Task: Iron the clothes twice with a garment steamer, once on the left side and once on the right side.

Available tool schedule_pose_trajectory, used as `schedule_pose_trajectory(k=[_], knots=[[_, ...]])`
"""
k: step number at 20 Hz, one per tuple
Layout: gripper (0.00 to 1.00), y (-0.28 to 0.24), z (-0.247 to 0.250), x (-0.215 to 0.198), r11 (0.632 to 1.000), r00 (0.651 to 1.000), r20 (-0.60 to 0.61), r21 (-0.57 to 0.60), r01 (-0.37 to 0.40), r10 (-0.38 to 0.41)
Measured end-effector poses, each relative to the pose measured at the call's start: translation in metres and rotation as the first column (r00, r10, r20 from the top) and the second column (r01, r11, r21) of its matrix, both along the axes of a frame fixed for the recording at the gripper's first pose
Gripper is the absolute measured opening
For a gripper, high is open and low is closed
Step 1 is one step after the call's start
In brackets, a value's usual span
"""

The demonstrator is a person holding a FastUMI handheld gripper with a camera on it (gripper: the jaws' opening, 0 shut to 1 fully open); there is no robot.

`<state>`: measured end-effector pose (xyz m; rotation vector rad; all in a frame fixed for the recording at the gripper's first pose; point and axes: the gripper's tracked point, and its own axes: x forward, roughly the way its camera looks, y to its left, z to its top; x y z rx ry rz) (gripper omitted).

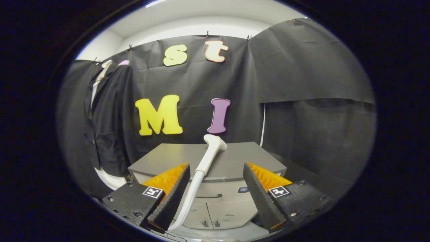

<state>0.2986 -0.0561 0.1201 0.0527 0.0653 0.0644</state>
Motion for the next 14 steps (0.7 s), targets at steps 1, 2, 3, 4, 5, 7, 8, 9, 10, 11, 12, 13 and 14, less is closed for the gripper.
schedule_pose_trajectory(k=[1,2,3,4,5,7,8,9,10,11,12,13,14], knots=[[1.00,0.000,0.001,0.018,1.000,1.000,-0.016,-0.006,-0.001,0.001],[1.00,0.001,0.001,0.036,1.000,0.999,-0.040,-0.003,-0.007,0.007],[1.00,0.005,-0.003,0.054,1.000,0.997,-0.071,0.005,-0.018,0.018],[0.99,0.009,-0.007,0.071,1.000,0.994,-0.107,0.010,-0.026,0.027],[0.99,0.012,-0.013,0.087,0.999,0.989,-0.144,0.009,-0.038,0.039],[0.99,0.022,-0.024,0.115,0.998,0.977,-0.202,0.008,-0.067,0.067],[0.99,0.026,-0.030,0.129,0.997,0.971,-0.228,0.008,-0.072,0.072],[0.99,0.031,-0.036,0.138,0.996,0.963,-0.254,0.011,-0.085,0.085],[0.99,0.035,-0.042,0.147,0.995,0.955,-0.278,0.018,-0.099,0.100],[0.98,0.037,-0.049,0.154,0.994,0.949,-0.297,0.024,-0.105,0.107],[0.98,0.039,-0.055,0.161,0.994,0.941,-0.318,0.029,-0.109,0.112],[0.98,0.040,-0.059,0.165,0.993,0.935,-0.336,0.032,-0.110,0.114],[0.95,0.041,-0.063,0.170,0.993,0.927,-0.357,0.038,-0.110,0.117]])
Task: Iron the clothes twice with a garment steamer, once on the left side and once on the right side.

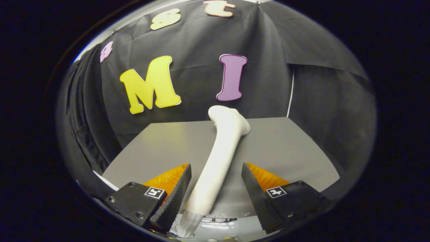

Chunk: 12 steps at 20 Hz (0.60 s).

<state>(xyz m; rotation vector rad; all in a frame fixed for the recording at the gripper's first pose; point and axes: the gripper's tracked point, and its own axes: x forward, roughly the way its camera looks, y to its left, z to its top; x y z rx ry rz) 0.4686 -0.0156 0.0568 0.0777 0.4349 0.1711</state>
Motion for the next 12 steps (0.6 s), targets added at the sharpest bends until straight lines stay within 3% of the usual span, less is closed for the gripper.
schedule_pose_trajectory(k=[5,6,9,12], knots=[[0.80,0.010,-0.008,0.011,1.000,0.999,-0.042,0.004,-0.002,0.002],[0.71,0.011,-0.006,0.014,1.000,0.999,-0.040,0.010,-0.005,0.005],[0.61,0.013,-0.006,0.015,1.000,0.999,-0.033,0.023,0.011,-0.010],[0.51,0.016,0.001,0.017,0.993,0.999,-0.032,0.115,0.037,-0.034]])
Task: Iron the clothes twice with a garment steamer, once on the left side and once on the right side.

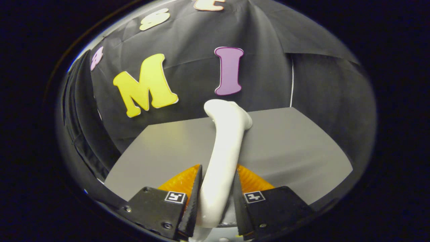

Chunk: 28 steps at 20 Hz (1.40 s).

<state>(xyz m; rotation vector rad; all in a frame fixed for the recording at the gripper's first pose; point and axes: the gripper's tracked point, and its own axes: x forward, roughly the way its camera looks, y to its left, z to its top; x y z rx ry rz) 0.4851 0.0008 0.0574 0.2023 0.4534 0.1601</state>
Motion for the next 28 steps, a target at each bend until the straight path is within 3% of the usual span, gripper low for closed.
schedule_pose_trajectory(k=[2,6,11,19,28], knots=[[0.38,0.009,0.001,-0.004,1.000,1.000,0.014,0.014,-0.009,0.009],[0.33,0.024,0.029,-0.035,1.000,0.993,0.115,-0.013,-0.027,0.029],[0.32,0.049,0.080,-0.090,1.000,0.971,0.238,-0.028,-0.008,0.014],[0.32,0.149,0.167,-0.190,0.998,0.904,0.423,-0.054,-0.044,0.063],[0.32,0.278,0.244,-0.246,0.992,0.844,0.525,-0.020,-0.121,0.114]])
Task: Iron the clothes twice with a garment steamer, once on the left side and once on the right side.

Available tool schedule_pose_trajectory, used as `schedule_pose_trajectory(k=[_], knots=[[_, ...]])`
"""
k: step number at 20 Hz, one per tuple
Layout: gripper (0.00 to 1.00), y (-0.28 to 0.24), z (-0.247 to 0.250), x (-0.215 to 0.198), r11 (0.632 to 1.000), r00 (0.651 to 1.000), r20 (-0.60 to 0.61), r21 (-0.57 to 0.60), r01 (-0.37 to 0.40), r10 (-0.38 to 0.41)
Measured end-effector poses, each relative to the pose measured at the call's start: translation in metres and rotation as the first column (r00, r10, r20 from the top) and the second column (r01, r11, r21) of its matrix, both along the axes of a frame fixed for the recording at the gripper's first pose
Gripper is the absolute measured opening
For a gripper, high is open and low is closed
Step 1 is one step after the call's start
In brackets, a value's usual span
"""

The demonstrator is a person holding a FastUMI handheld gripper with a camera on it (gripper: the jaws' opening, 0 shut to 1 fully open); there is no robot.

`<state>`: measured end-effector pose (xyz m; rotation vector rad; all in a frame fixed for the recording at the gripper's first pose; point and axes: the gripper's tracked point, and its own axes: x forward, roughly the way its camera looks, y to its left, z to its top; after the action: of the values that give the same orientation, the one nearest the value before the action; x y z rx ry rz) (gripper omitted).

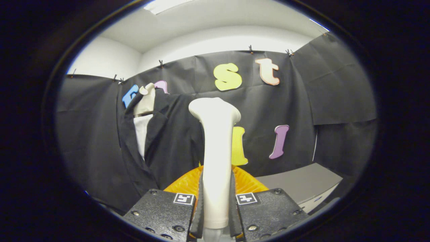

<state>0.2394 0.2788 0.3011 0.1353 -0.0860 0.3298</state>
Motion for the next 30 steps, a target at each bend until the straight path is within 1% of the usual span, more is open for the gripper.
schedule_pose_trajectory(k=[6,9,14,18,28,30], knots=[[0.32,0.072,0.038,-0.007,1.000,0.998,0.049,-0.002,-0.027,0.027],[0.32,0.098,0.042,-0.003,0.999,0.998,0.058,-0.021,-0.028,0.030],[0.32,0.130,0.032,0.003,0.997,0.998,0.048,-0.075,-0.028,0.031],[0.32,0.140,0.014,0.003,0.994,0.999,0.032,-0.110,-0.025,0.028],[0.32,0.133,-0.049,0.011,0.987,0.998,-0.065,-0.161,-0.012,0.001],[0.32,0.135,-0.063,0.008,0.985,0.997,-0.082,-0.174,-0.015,0.001]])
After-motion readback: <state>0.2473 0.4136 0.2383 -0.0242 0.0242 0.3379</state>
